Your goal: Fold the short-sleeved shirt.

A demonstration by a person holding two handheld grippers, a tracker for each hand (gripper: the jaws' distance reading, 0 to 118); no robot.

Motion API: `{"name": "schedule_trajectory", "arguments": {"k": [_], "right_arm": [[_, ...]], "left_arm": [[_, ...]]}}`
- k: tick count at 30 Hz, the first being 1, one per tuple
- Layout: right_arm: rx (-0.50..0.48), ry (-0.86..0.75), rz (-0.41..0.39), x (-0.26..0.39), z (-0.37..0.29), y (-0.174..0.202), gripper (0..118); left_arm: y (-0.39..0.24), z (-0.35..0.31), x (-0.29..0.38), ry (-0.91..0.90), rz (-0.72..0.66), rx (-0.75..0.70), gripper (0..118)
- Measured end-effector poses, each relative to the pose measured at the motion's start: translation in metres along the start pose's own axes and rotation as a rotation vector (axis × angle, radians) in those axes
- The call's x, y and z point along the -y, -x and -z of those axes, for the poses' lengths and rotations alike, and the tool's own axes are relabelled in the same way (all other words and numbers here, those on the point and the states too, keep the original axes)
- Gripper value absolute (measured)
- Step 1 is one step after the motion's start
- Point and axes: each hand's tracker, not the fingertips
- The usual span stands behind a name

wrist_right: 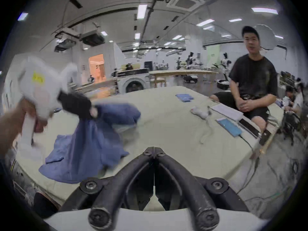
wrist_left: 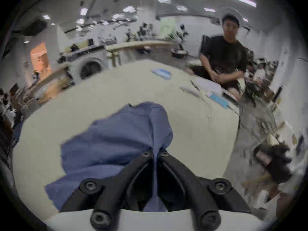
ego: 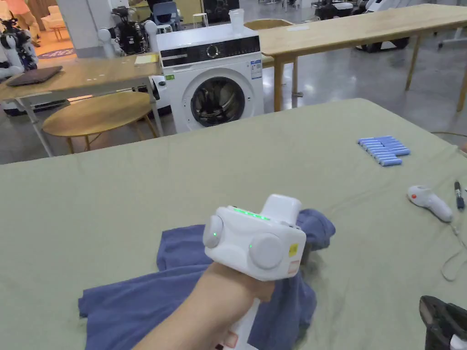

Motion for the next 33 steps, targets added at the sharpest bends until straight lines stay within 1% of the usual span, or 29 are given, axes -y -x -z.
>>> {"name": "schedule_trajectory", "arguments": {"k": [2, 5, 6, 7, 8, 9, 10, 11, 12, 13, 15, 16, 19, 21, 22, 23, 24, 25, 26, 28, 30, 32, 33], "right_arm": [[0.024, 0.012, 0.007, 0.004, -0.006, -0.01, 0], [0.048, 0.032, -0.007, 0.009, -0.014, -0.012, 0], [0.052, 0.037, -0.014, 0.011, -0.015, -0.012, 0], [0.054, 0.041, -0.019, 0.012, -0.014, -0.012, 0], [0.055, 0.047, -0.024, 0.013, -0.012, -0.011, 0], [0.052, 0.052, -0.026, 0.014, -0.01, -0.01, 0], [0.046, 0.055, -0.026, 0.014, -0.008, -0.007, 0], [0.035, 0.058, -0.026, 0.012, -0.006, -0.003, 0], [0.019, 0.056, -0.031, 0.012, -0.003, 0.002, 0], [0.003, 0.052, -0.041, 0.01, 0.0, 0.007, 0], [-0.038, 0.039, -0.077, 0.005, 0.006, 0.022, 0], [-0.054, 0.033, -0.087, 0.003, 0.009, 0.03, 0], [-0.129, 0.016, -0.107, -0.005, 0.018, 0.053, 0], [-0.17, 0.003, -0.132, -0.007, 0.023, 0.07, 0], [-0.19, -0.002, -0.148, -0.008, 0.026, 0.077, 0], [-0.208, -0.003, -0.162, -0.008, 0.029, 0.085, 0], [-0.228, -0.002, -0.175, -0.008, 0.031, 0.092, 0], [-0.238, -0.001, -0.182, -0.007, 0.034, 0.099, 0], [-0.248, 0.0, -0.188, -0.006, 0.036, 0.105, 0], [-0.271, 0.008, -0.194, -0.003, 0.04, 0.115, 0], [-0.287, 0.015, -0.202, 0.0, 0.043, 0.124, 0], [-0.303, 0.027, -0.216, 0.004, 0.044, 0.131, 0], [-0.309, 0.031, -0.221, 0.005, 0.045, 0.134, 0]], "left_arm": [[-0.02, 0.032, 0.025, 0.075, 0.01, 0.031, 0], [-0.039, 0.061, 0.058, 0.134, 0.068, 0.005, 1], [-0.04, 0.064, 0.066, 0.127, 0.07, -0.002, 13], [-0.038, 0.064, 0.072, 0.121, 0.072, -0.003, 13], [-0.035, 0.061, 0.077, 0.083, 0.077, -0.003, 20], [-0.03, 0.055, 0.081, 0.035, 0.07, 0.004, 37], [-0.024, 0.047, 0.082, 0.004, 0.053, 0.027, 76], [-0.016, 0.035, 0.084, -0.027, 0.019, 0.066, 107], [-0.008, 0.019, 0.086, -0.087, -0.026, 0.094, 109], [0.0, 0.004, 0.087, -0.131, -0.043, 0.074, 109], [0.022, -0.039, 0.09, -0.229, -0.078, -0.031, 109], [0.033, -0.06, 0.095, -0.277, -0.097, -0.061, 109], [0.068, -0.131, 0.12, -0.414, -0.195, -0.257, 109], [0.092, -0.178, 0.144, -0.461, -0.261, -0.325, 107], [0.103, -0.197, 0.158, -0.478, -0.294, -0.388, 102], [0.11, -0.214, 0.172, -0.501, -0.322, -0.461, 83], [0.117, -0.23, 0.188, -0.517, -0.359, -0.542, 59], [0.123, -0.244, 0.203, -0.512, -0.39, -0.61, 29], [0.129, -0.252, 0.217, -0.489, -0.415, -0.669, 2], [0.137, -0.265, 0.245, -0.476, -0.469, -0.74, 0], [0.144, -0.269, 0.271, -0.432, -0.497, -0.711, 0], [0.142, -0.267, 0.292, -0.383, -0.517, -0.749, 0], [0.14, -0.266, 0.299, -0.385, -0.521, -0.742, 0]]}}
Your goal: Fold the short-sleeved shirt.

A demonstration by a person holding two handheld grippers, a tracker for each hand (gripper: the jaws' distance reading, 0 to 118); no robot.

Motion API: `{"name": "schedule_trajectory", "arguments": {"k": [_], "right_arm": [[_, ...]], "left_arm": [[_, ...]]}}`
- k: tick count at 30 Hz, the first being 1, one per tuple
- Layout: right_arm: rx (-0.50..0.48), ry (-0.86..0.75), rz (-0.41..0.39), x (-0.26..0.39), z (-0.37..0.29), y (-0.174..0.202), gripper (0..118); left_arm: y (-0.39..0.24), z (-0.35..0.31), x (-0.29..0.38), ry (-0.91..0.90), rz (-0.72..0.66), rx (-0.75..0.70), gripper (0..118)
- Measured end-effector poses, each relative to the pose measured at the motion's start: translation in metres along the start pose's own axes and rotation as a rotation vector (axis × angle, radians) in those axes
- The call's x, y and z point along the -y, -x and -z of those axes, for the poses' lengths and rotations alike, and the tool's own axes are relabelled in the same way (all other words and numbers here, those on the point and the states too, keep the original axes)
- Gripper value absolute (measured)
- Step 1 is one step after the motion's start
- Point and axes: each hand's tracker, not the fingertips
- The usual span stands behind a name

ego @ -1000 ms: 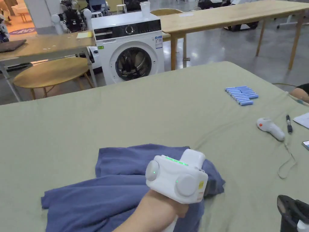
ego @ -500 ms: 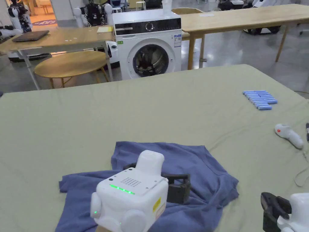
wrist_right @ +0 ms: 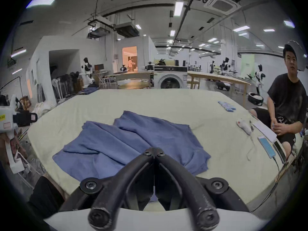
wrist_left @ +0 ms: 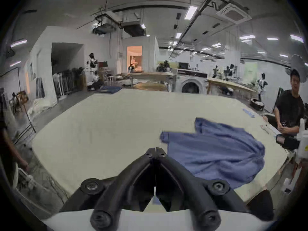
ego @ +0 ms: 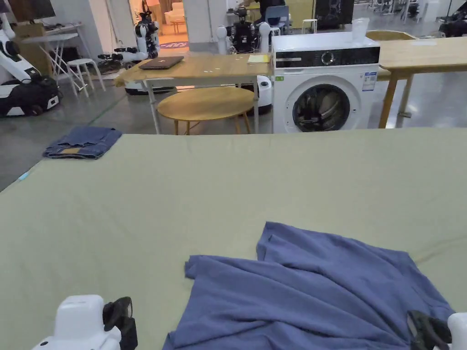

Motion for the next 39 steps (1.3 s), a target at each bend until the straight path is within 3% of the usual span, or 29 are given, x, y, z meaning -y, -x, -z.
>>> {"name": "schedule_trajectory", "arguments": {"k": [6, 13, 19, 20, 21, 23, 25, 28, 32, 35, 37, 39], "right_arm": [[-0.013, 0.029, -0.027, 0.009, -0.002, 0.008, 0], [0.032, 0.056, -0.024, 0.019, -0.01, -0.007, 0], [0.083, 0.109, -0.022, 0.032, -0.014, -0.025, 0], [0.089, 0.118, -0.022, 0.033, -0.014, -0.029, 0], [0.096, 0.122, -0.02, 0.035, -0.015, -0.033, 0], [0.118, 0.132, -0.015, 0.036, -0.018, -0.039, 0], [0.144, 0.138, -0.01, 0.037, -0.021, -0.045, 0], [0.173, 0.151, -0.009, 0.039, -0.027, -0.053, 0], [0.211, 0.173, -0.026, 0.047, -0.037, -0.061, 0], [0.24, 0.208, -0.012, 0.053, -0.038, -0.068, 0], [0.246, 0.228, 0.002, 0.056, -0.035, -0.072, 0], [0.249, 0.239, 0.01, 0.057, -0.031, -0.075, 0]], "left_arm": [[-0.005, 0.003, 0.028, 0.085, -0.019, 0.058, 0], [-0.021, 0.031, 0.016, 0.108, -0.001, 0.142, 0], [-0.042, 0.116, -0.04, 0.169, 0.069, 0.186, 0], [-0.041, 0.135, -0.051, 0.166, 0.061, 0.199, 3], [-0.041, 0.155, -0.061, 0.179, 0.053, 0.21, 24], [-0.045, 0.198, -0.076, 0.228, 0.03, 0.171, 115], [-0.047, 0.229, -0.084, 0.184, 0.093, 0.147, 116], [-0.056, 0.283, -0.082, 0.336, 0.131, 0.048, 116], [-0.054, 0.333, -0.051, 0.578, -0.081, 0.081, 116], [-0.072, 0.339, -0.028, 0.685, 0.065, 0.068, 116], [-0.081, 0.325, -0.024, 0.552, 0.149, 0.045, 116], [-0.077, 0.321, -0.03, 0.588, 0.071, 0.071, 109]]}}
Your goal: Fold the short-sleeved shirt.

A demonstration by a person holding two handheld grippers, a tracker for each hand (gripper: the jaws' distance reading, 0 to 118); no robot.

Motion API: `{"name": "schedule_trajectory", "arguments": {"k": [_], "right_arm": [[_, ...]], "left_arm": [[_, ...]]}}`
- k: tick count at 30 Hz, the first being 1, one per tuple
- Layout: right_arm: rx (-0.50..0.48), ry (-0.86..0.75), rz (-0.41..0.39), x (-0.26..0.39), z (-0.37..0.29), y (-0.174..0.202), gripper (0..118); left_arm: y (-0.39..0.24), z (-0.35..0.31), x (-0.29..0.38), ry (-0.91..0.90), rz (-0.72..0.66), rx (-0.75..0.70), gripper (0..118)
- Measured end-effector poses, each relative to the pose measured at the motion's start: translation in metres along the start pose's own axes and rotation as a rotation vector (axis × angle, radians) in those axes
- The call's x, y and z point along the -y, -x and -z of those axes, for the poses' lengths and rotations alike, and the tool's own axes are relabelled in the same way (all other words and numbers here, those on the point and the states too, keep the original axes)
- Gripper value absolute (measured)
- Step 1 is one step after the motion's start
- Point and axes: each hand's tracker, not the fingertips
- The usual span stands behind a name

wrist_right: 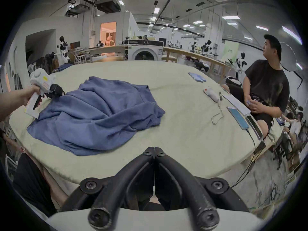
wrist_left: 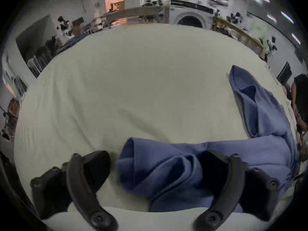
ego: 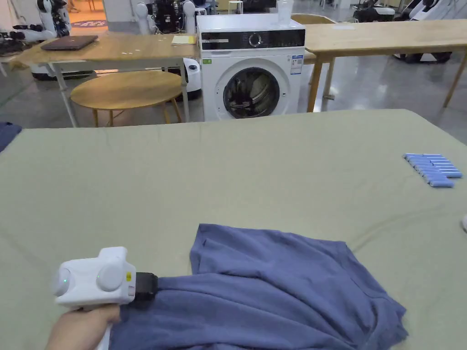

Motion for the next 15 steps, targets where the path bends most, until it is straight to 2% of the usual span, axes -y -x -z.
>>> {"name": "schedule_trajectory", "arguments": {"k": [1, 3, 4, 5, 6, 11, 13, 14, 15], "right_arm": [[0.0, 0.003, 0.003, -0.001, 0.002, 0.0, 0], [-0.014, 0.004, 0.01, -0.004, 0.008, 0.002, 0], [-0.022, 0.001, 0.013, -0.005, 0.01, 0.004, 0], [-0.034, -0.004, 0.018, -0.007, 0.013, 0.006, 0], [-0.048, -0.005, 0.028, -0.008, 0.017, 0.007, 0], [-0.066, 0.006, 0.059, -0.018, 0.038, 0.003, 0], [-0.066, 0.008, 0.087, -0.025, 0.051, -0.004, 1], [-0.07, 0.019, 0.113, -0.031, 0.061, -0.011, 20], [-0.079, 0.036, 0.133, -0.037, 0.073, -0.016, 48]], "left_arm": [[0.0, -0.004, 0.0, -0.018, -0.014, -0.001, 103], [0.004, -0.01, -0.007, -0.059, 0.031, 0.015, 71], [0.002, -0.014, -0.009, -0.077, 0.062, 0.029, 52], [-0.001, -0.018, -0.01, -0.09, 0.092, 0.029, 22], [-0.01, -0.024, -0.007, -0.099, 0.118, 0.087, 4], [-0.041, -0.068, 0.005, -0.172, 0.279, 0.087, 4], [-0.036, -0.091, 0.006, -0.239, 0.237, 0.105, 4], [-0.025, -0.099, -0.002, -0.26, 0.197, 0.119, 4], [-0.017, -0.11, -0.004, -0.279, 0.161, 0.125, 4]]}}
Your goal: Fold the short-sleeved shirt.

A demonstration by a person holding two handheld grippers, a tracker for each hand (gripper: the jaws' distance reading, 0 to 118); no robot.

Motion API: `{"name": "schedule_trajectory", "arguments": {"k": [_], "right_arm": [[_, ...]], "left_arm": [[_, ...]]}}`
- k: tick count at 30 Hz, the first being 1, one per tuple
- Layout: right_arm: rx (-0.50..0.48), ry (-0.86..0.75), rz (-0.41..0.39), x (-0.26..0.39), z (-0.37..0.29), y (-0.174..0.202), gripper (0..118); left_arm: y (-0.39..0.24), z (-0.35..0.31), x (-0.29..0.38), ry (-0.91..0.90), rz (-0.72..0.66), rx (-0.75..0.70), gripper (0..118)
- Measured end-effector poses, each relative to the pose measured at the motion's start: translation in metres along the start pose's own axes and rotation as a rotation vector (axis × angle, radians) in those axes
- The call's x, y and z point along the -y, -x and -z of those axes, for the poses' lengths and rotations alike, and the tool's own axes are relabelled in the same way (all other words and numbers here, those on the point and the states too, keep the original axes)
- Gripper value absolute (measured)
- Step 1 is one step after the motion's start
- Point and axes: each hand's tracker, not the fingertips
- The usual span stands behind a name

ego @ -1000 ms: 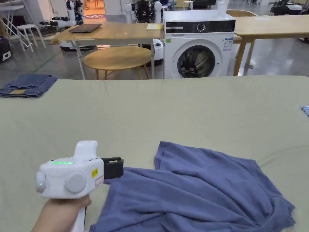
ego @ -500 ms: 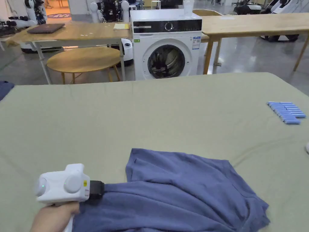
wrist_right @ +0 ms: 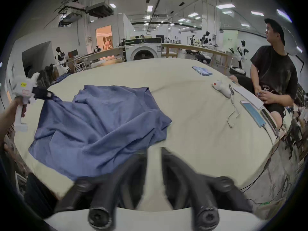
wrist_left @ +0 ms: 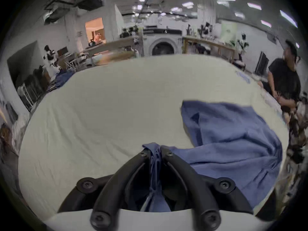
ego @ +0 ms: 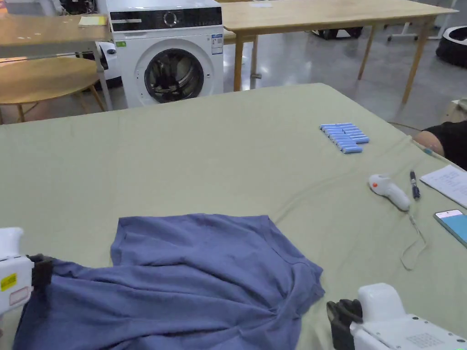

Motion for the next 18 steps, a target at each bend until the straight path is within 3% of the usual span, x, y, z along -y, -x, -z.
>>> {"name": "schedule_trajectory", "arguments": {"k": [2, 4, 7, 10, 11, 13, 15, 16, 17, 18], "right_arm": [[-0.013, 0.035, 0.01, -0.011, 0.026, -0.01, 114], [-0.01, 0.042, 0.057, -0.02, 0.049, -0.017, 117], [-0.081, 0.077, 0.214, -0.033, 0.077, -0.025, 117], [-0.138, 0.165, 0.245, -0.033, 0.108, -0.017, 114], [-0.114, 0.195, 0.228, -0.031, 0.117, -0.011, 111], [-0.017, 0.207, 0.154, -0.028, 0.123, 0.006, 93], [-0.039, 0.139, 0.072, -0.026, 0.115, 0.016, 81], [-0.06, 0.132, 0.088, -0.027, 0.11, 0.016, 63], [-0.066, 0.109, 0.097, -0.028, 0.104, 0.017, 7], [-0.156, 0.115, 0.146, -0.029, 0.102, 0.015, 4]], "left_arm": [[0.011, -0.019, -0.005, -0.033, -0.038, 0.007, 4], [0.022, -0.025, -0.01, -0.051, -0.013, -0.029, 4], [0.031, -0.039, -0.013, -0.062, 0.029, -0.081, 4], [0.042, -0.047, -0.012, -0.051, -0.003, -0.086, 4], [0.043, -0.048, -0.011, -0.05, -0.007, -0.091, 4], [0.044, -0.05, -0.008, -0.042, -0.012, -0.094, 4], [0.043, -0.052, -0.003, -0.037, -0.01, -0.094, 4], [0.043, -0.053, -0.002, -0.037, -0.009, -0.094, 4], [0.044, -0.055, -0.001, -0.037, -0.012, -0.088, 4], [0.044, -0.057, -0.001, -0.039, -0.019, -0.082, 4]]}}
